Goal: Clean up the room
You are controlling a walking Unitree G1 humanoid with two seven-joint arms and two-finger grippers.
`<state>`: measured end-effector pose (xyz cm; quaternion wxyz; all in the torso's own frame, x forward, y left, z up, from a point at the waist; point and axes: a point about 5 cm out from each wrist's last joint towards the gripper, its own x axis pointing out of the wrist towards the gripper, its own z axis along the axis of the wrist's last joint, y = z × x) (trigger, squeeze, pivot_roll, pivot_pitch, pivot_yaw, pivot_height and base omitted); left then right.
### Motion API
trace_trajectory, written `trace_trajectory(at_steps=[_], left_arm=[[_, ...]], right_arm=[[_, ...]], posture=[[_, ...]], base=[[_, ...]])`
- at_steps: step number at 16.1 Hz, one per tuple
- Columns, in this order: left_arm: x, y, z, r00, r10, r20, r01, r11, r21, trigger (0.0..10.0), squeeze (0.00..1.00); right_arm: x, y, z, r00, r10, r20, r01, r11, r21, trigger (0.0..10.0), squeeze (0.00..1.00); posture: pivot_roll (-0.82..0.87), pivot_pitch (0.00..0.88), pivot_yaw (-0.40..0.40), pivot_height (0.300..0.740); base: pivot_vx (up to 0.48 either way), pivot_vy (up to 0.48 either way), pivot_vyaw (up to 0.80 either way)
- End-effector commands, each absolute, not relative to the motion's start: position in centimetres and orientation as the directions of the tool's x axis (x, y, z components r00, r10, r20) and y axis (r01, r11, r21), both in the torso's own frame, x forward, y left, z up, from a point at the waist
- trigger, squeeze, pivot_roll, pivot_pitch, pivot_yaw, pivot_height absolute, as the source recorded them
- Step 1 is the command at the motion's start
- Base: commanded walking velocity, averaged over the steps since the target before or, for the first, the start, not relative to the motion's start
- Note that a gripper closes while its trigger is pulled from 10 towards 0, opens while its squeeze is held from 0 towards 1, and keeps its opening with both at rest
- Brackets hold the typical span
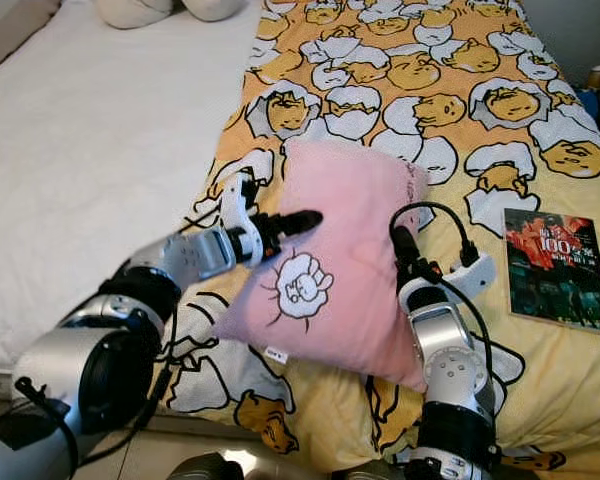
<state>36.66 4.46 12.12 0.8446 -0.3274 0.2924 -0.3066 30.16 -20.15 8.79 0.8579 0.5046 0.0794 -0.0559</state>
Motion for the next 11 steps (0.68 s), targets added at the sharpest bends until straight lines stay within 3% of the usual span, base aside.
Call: trace_trajectory(at_steps=[1, 2, 3, 4, 5, 6, 11], left_arm=[[35.5, 3.9, 9.9, 0.604, -0.706, -0.369, 0.287, 0.625, -0.726, 10.0, 0.00], [35.0, 3.3, 9.3, 0.596, -0.712, -0.371, 0.293, 0.623, -0.726, 10.0, 0.00], [34.7, 2.9, 8.9, 0.601, -0.708, -0.372, 0.289, 0.626, -0.724, 2.9, 0.00], [34.6, 2.5, 8.9, 0.596, -0.723, -0.349, 0.295, 0.602, -0.742, 0.0, 0.00], [34.2, 2.0, 8.7, 0.591, -0.734, -0.334, 0.292, 0.580, -0.760, 0.0, 0.00], [33.7, 1.2, 8.4, 0.578, -0.759, -0.300, 0.288, 0.534, -0.795, 0.0, 0.00], [33.0, 1.2, 7.4, 0.580, -0.764, -0.283, 0.317, 0.531, -0.786, 0.0, 0.00]], right_arm=[[30.6, -19.3, 8.9, 0.981, 0.014, -0.192, 0.161, 0.485, 0.859, 10.0, 0.00], [30.7, -18.8, 8.7, 0.980, 0.030, -0.196, 0.157, 0.487, 0.859, 10.0, 0.00], [30.7, -18.5, 8.6, 0.979, 0.040, -0.201, 0.155, 0.492, 0.856, 10.0, 0.00], [30.7, -18.4, 8.6, 0.978, 0.040, -0.203, 0.157, 0.497, 0.853, 10.0, 0.00], [30.8, -18.3, 8.4, 0.976, 0.027, -0.218, 0.174, 0.505, 0.845, 0.3, 0.00], [30.7, -18.0, 8.0, 0.974, 0.033, -0.225, 0.177, 0.510, 0.842, 0.0, 0.00], [29.8, -17.3, 7.1, 0.966, 0.051, -0.254, 0.189, 0.531, 0.826, 0.0, 0.00]], posture=[[0.00, 0.097, 0.072, 0.736], [0.00, 0.094, 0.069, 0.736], [0.00, 0.090, 0.064, 0.736], [0.00, 0.087, 0.061, 0.736], [0.00, 0.085, 0.060, 0.736], [-0.01, 0.073, 0.056, 0.736], [0.00, 0.049, 0.043, 0.736]], base=[[0.000, 0.000, 0.00], [0.000, 0.000, 0.00], [0.000, 0.000, 0.00], [0.000, 0.000, 0.00], [0.000, 0.000, 0.00], [0.000, 0.000, 0.00], [0.000, 0.000, 0.00]])
